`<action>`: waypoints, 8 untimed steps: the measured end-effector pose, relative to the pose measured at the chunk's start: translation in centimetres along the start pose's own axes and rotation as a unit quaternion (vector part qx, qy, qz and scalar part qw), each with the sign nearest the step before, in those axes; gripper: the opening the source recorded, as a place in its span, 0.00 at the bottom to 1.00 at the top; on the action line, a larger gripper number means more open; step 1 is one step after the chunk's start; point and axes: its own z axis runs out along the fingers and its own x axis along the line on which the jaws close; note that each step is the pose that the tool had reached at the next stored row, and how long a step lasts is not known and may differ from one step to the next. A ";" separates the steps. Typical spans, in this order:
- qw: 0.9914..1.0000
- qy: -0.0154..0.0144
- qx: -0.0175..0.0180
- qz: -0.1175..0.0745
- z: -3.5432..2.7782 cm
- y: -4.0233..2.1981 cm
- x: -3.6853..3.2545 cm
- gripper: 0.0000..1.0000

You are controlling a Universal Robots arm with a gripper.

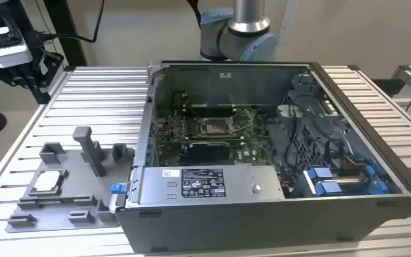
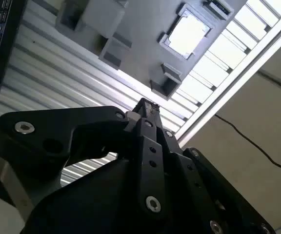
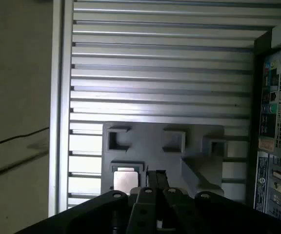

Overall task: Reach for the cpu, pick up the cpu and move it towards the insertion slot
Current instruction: 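Reach for the cpu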

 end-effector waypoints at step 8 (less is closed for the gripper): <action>1.000 0.000 0.000 0.000 0.00 0.00 0.00 0.00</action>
